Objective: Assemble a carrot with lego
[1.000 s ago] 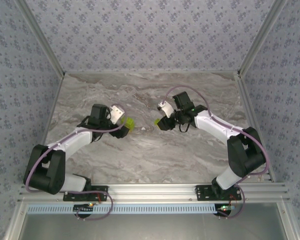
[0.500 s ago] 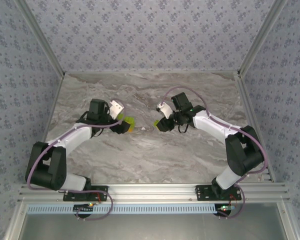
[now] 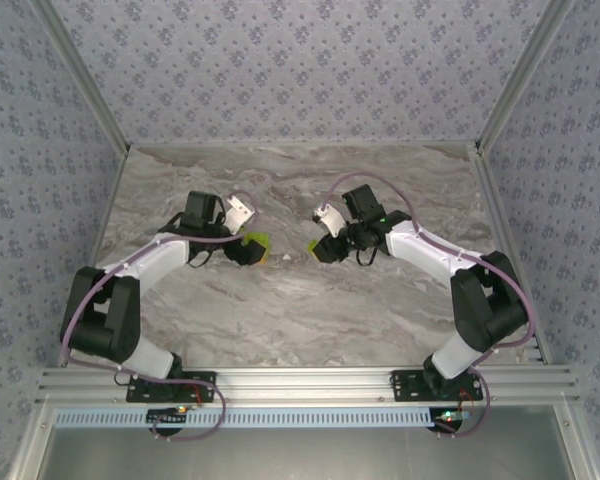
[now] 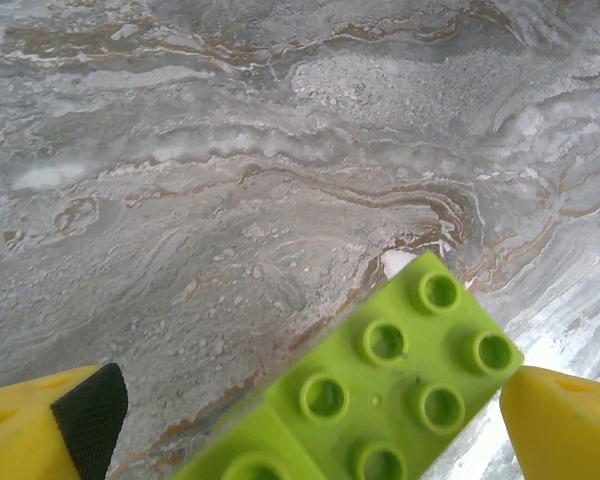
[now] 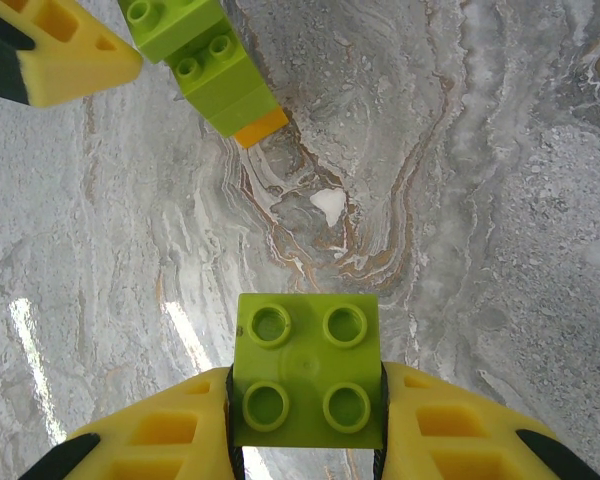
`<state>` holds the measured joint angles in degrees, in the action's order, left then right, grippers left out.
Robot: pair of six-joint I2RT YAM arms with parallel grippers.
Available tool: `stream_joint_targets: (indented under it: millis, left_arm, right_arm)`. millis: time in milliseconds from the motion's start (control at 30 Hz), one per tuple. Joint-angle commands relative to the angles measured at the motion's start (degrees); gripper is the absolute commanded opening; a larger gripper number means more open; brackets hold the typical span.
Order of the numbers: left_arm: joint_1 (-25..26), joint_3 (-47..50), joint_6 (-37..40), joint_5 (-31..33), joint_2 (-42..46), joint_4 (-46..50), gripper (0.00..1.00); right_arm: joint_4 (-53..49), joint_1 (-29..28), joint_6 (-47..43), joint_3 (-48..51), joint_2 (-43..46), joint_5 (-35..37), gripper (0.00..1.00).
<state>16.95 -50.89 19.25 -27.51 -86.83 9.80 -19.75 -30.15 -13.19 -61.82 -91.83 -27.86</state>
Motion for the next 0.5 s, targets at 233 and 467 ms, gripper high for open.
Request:
stream_joint_targets:
  millis: [233,467]
  left_arm:
    - [0.34,-3.67,1.59,-0.05,-2.11,4.41,0.96]
    - [0.36,-5.26,2.13,0.05,-3.57,6.22,0.82]
  right_arm:
    - [-0.98,-0.05,-0.96,-1.54,0.23,0.18,0.25]
    - [-1.31,-0.05,-1.05,-2.16,0.18,0.41,0.24]
